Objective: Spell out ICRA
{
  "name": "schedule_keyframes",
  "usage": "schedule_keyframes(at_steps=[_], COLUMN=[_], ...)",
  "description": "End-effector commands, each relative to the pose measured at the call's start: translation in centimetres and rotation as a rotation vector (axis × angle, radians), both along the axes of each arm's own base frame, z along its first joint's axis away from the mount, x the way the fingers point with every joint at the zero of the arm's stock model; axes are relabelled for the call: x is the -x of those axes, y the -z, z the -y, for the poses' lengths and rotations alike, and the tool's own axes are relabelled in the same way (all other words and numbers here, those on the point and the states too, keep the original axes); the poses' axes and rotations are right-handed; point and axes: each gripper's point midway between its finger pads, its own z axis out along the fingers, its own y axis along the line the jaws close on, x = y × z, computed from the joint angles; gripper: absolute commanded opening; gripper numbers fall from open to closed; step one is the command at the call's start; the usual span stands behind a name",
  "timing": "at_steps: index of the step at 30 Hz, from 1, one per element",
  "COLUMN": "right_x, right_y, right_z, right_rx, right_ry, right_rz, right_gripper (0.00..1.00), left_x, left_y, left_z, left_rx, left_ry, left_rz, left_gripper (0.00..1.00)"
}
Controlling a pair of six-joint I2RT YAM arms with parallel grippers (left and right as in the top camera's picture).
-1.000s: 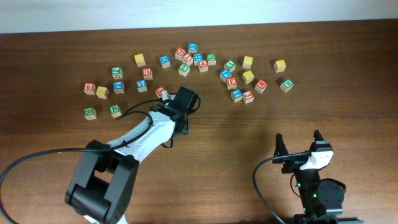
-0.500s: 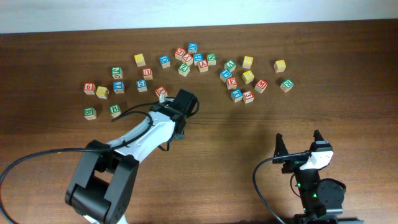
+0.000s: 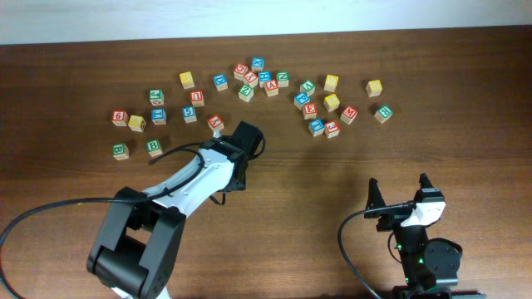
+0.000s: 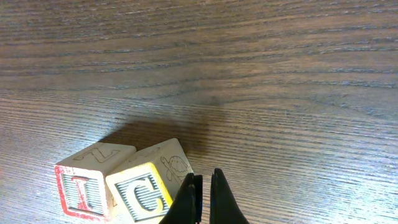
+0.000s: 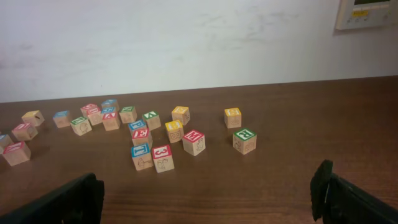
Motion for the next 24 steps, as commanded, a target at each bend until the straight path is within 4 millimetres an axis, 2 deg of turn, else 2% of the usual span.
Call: schedule_keyframes(at_steps=[1,10,18,24], right_x=[0.01,0.01,0.01,0.01], right_y=[0.25,0.25,0.25,0.25], right_z=[0.19,0.19,0.19,0.19], right_rx=[-0.003,-0.003,-0.003,-0.003], right_ry=[0.009,0.008,0.008,0.009], right_rz=[-0.005,-0.005,-0.005,-0.005], right_gripper=[0.98,0.98,0.98,0.98], left_x=[0.73,0.89,0.75,0.0], left_y=[0.55,0.56,0.55,0.5], left_z=[-0.38,-0.47,-0.4,0.02], left_rx=[-0.011,-0.015,-0.012,0.006], left_ry=[0.0,0.0,0.0,0.0], left_rz=[-0.029,-0.036,-0.03,0.002], left_gripper=[0.0,0.0,0.08,0.01])
